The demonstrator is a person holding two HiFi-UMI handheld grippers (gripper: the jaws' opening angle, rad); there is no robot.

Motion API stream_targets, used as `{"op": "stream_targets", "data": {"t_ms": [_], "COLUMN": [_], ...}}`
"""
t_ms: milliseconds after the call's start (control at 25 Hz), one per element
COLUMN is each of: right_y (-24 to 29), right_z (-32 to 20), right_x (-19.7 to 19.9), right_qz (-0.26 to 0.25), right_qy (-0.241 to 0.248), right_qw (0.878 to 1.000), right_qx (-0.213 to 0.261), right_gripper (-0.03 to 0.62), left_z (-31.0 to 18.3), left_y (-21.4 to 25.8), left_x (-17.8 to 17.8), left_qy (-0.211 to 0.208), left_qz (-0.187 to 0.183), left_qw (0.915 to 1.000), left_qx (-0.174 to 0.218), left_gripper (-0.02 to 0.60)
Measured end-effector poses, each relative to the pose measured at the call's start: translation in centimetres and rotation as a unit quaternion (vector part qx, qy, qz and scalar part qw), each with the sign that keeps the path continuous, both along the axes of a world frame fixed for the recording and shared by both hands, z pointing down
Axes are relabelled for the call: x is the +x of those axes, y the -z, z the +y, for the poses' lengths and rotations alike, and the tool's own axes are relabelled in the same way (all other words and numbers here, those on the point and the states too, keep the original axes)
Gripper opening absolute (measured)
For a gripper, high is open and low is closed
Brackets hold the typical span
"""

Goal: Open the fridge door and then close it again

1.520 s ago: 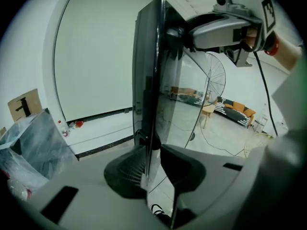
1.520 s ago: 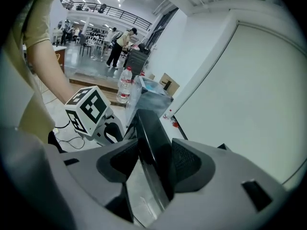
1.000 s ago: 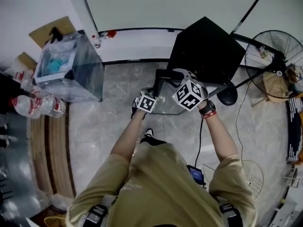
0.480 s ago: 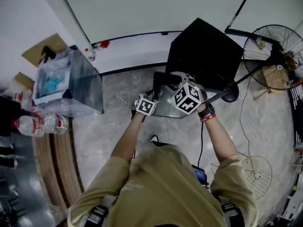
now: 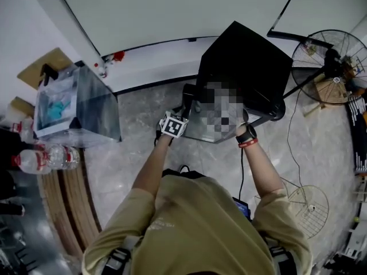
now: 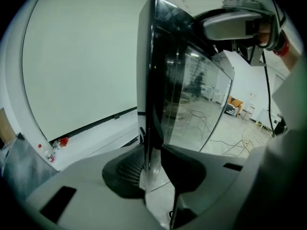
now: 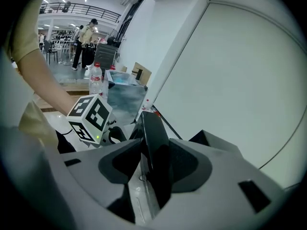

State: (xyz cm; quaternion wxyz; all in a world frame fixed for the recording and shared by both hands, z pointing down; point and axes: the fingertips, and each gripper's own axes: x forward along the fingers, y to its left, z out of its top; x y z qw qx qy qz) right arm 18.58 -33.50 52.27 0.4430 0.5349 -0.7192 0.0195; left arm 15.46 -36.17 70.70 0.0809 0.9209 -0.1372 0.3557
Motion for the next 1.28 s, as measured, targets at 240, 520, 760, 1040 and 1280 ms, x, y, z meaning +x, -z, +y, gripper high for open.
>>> {"op": "stream_targets", "data": {"t_ms": [240,520,760,1040,1280], "right_y": [-0.1,-0.3,-0.3,-0.3,-0.3], "right_z": [-1.2,-2.6,-3.8,-5.2,-6.2], "right_x": [1.2,2.9,4.4,6.3,7.6], "right_qz": [-0.003,0.000,-0.003,0.006,0.013], "right_qy": [-0.021,-0.054,-0.086,-0.121,-0.150], "right_qw": [1.000,0.999,0.996,0.993,0.989], "right_qx": [-0.003,0.001,-0.004,0.000,0.002], "right_gripper": [0.193,0.193,0.193,0.195,0.195], "left_z": [-1.2,-3.0,-4.4,-5.7,-6.8], "left_y": [0.0,-0.1,-0.1,-0.1,-0.1], "left_x": [1.7,3.6,5.2,7.3,8.9], "left_qy": [-0.019,-0.050,-0.086,-0.123,-0.151], "left_qz": [0.005,0.007,-0.007,-0.003,0.002], "left_qw": [0.9998,0.9987,0.9963,0.9924,0.9885], "left_qx": [-0.003,0.001,0.000,-0.005,-0.006], "left_gripper": [0.103,0.104,0.104,0.103,0.104]}}
